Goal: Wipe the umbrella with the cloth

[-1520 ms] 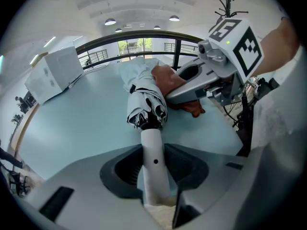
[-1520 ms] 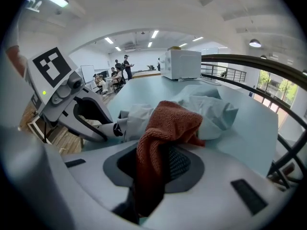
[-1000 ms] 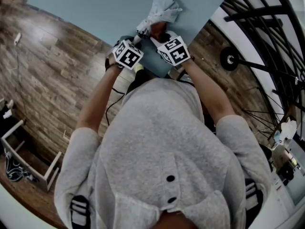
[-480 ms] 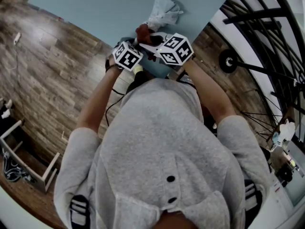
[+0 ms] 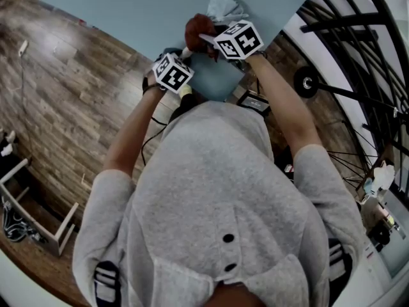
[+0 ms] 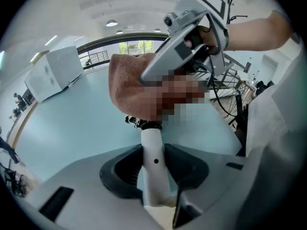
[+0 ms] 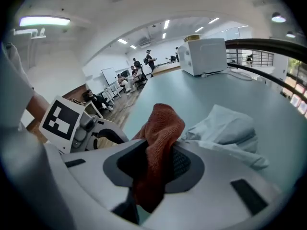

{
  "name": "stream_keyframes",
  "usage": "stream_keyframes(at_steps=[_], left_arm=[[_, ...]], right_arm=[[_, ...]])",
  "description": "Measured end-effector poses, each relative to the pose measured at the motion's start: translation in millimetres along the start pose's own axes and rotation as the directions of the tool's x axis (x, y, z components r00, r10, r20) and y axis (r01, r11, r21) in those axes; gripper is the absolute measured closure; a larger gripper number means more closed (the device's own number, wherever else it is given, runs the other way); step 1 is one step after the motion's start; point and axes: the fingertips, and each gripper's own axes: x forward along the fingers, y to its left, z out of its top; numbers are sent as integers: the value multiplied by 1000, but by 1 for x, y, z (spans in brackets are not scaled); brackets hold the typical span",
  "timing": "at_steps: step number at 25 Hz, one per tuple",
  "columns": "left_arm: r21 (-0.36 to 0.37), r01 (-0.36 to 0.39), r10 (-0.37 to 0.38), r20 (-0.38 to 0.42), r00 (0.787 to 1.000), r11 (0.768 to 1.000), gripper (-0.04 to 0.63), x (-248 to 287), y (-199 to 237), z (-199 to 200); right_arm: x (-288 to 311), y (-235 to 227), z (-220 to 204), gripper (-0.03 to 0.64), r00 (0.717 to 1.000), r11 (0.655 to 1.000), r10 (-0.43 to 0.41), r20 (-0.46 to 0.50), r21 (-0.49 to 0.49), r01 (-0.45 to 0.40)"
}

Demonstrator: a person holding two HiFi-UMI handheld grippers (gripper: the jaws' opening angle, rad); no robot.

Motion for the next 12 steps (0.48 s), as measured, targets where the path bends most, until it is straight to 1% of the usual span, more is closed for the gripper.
stream_keyframes(at_steps=[3,6,7,12], left_arm=[[2,1,-1,0,1000,1000,443,0,-1,1],[5,0,0,-6,1000,1000,443,1,-1,0],[6,0,0,-7,1000,1000,443,1,-1,0],[4,2,-2,-16,1000,1000,443,2,-1,0]], right_arm=[[-4,-12,0,509,997,997,-69,-23,-36,68],[-12,-31,7,509,986,983,-167,-18,-79,165],[-15,-38,9,509,982,978,-189,-19,-92,186],[-26,-58,10,509,968,962,-247,-36,-131,240]])
